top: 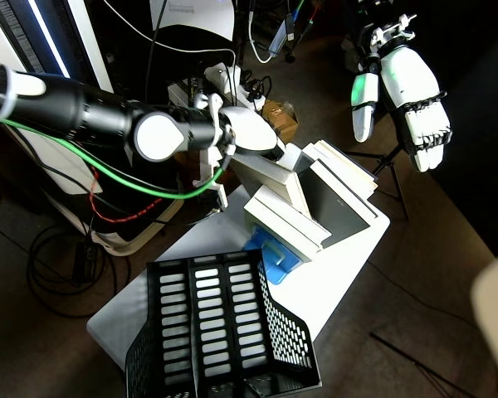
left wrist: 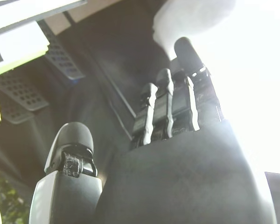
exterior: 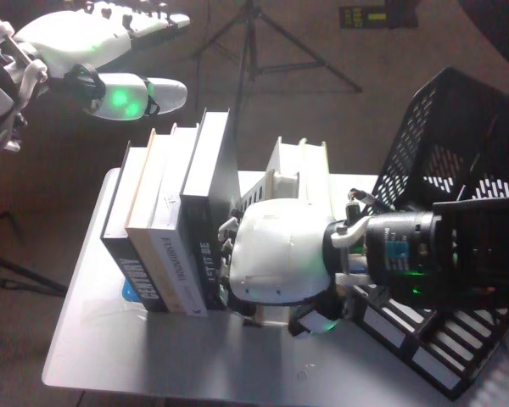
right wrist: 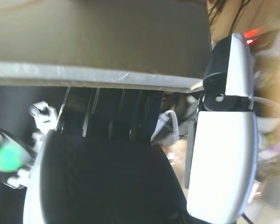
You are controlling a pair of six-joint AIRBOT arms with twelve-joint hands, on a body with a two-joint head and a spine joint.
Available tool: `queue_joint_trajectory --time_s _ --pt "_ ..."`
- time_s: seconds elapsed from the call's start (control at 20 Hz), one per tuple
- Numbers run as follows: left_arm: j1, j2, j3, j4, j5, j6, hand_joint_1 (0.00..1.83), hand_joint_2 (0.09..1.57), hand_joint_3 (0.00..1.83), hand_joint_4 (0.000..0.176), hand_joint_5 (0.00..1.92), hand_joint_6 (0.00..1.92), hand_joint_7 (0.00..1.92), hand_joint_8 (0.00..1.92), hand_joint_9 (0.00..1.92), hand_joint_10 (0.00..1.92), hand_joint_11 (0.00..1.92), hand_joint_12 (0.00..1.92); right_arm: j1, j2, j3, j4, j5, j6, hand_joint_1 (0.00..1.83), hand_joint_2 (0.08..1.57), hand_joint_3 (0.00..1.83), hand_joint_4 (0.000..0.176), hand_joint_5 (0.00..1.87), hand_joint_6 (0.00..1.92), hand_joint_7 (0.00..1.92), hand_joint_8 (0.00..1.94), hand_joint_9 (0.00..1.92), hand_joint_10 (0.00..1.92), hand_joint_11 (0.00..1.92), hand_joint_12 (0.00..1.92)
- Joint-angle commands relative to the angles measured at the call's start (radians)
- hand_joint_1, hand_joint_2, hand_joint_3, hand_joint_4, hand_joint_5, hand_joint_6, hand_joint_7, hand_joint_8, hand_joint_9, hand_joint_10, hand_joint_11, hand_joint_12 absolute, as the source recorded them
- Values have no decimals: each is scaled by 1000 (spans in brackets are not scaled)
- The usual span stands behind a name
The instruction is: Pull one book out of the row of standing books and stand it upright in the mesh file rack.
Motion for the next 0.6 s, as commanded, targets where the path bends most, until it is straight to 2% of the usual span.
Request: queue_joint_trajectory --time_s 0.0,0.05,0.1,0.15,0.2,0.25,0.3,0.35,0.4,0.45,0.5,0.55 --pt "-2 4 -2 -25 -97 -3 61 1411 0 113 59 48 36 9 1 167 0 1100 18 39 -4 -45 13 -15 1368 1151 2 0 854 1009 1017 1107 741 1420 519 1813" --pt "2 3 -2 -29 -96 -3 16 1406 7 122 35 42 6 1 0 33 0 384 27 52 -14 -82 20 -15 1383 1113 0 0 935 927 1097 912 838 1318 585 1729" --pt "9 6 -3 -37 -95 -3 2 1388 0 129 20 36 0 0 0 6 0 76 38 64 -25 -125 30 -15 1386 1105 0 0 948 879 1080 895 882 1334 622 1735" --pt "16 8 -5 -44 -94 -3 8 1390 2 133 38 43 0 0 0 0 0 14 48 76 -36 -165 45 -15 1378 1123 5 0 910 920 1011 1023 852 1385 664 1737" --pt "19 9 -6 -46 -92 -3 53 1408 8 114 44 42 0 0 0 0 0 2 59 91 -47 -205 56 -15 1373 1138 5 0 870 995 995 1081 816 1388 607 1745" --pt "18 9 -7 -46 -89 -3 45 1406 6 126 48 40 0 0 0 0 0 0 70 103 -57 -235 63 -15 1372 1140 3 0 856 1020 999 1070 819 1386 590 1738" --pt "18 11 -10 -46 -88 -3 36 1404 5 118 47 39 0 0 0 0 24 12 82 118 -66 -276 74 -15 1376 1132 0 0 890 934 1010 1034 847 1395 676 1720" --pt "19 13 -12 -47 -87 -2 32 1407 6 136 15 24 0 0 0 0 4 2 89 126 -71 -299 79 -15 1369 1154 6 0 855 936 958 1138 795 1505 758 1815" --pt "20 15 -15 -50 -86 -1 17 1408 6 147 2 4 0 0 0 0 0 0 106 143 -79 -342 89 -15 1362 1177 6 0 816 984 898 1238 764 1557 772 1846" --pt "19 14 -16 -51 -84 -1 15 1408 6 132 0 0 0 0 0 0 0 0 122 163 -88 -384 107 -15 1361 1190 7 0 806 942 869 1328 762 1619 806 1906" --pt "18 14 -17 -51 -83 0 17 1409 6 119 0 0 0 0 0 0 0 0 134 175 -93 -409 116 -15 1346 1228 8 0 724 1069 793 1422 691 1674 774 1918" --pt "18 14 -18 -51 -82 0 46 1411 5 105 0 0 0 0 0 0 0 0 154 193 -99 -464 126 -15 1351 1214 0 0 741 1101 813 1332 745 1607 759 1866"
